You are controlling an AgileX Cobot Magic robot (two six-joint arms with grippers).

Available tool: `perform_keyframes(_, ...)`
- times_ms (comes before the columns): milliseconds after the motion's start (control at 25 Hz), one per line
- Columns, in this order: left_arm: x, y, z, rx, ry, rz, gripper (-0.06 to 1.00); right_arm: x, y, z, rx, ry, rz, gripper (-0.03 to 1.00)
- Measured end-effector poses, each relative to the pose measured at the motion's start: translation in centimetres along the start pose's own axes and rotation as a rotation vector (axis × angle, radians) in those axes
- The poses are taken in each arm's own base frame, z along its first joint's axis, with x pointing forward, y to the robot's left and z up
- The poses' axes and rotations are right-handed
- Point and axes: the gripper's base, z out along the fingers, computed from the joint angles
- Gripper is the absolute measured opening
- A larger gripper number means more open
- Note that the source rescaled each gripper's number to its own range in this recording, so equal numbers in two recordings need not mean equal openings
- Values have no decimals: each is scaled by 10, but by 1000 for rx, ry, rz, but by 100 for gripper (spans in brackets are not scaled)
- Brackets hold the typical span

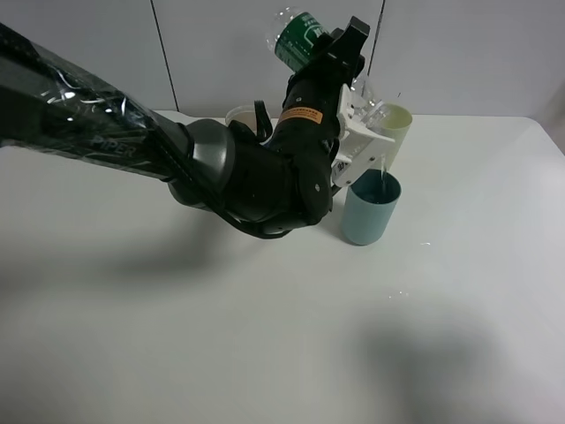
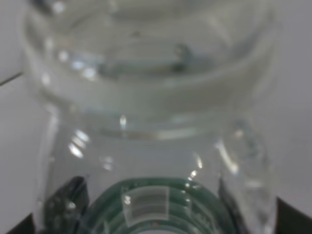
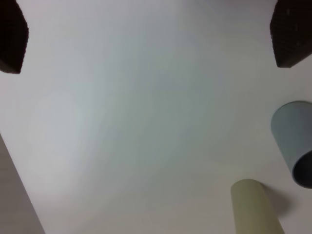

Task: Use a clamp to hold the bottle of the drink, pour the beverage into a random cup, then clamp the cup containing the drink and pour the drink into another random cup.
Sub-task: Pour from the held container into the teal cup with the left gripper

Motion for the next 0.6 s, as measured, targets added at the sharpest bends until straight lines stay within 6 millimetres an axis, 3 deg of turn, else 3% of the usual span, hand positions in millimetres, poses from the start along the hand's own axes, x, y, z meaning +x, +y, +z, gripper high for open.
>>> perform_keyframes(600,-1,2,0,-20,-11,83,8,0,0,0,0,0,0,100)
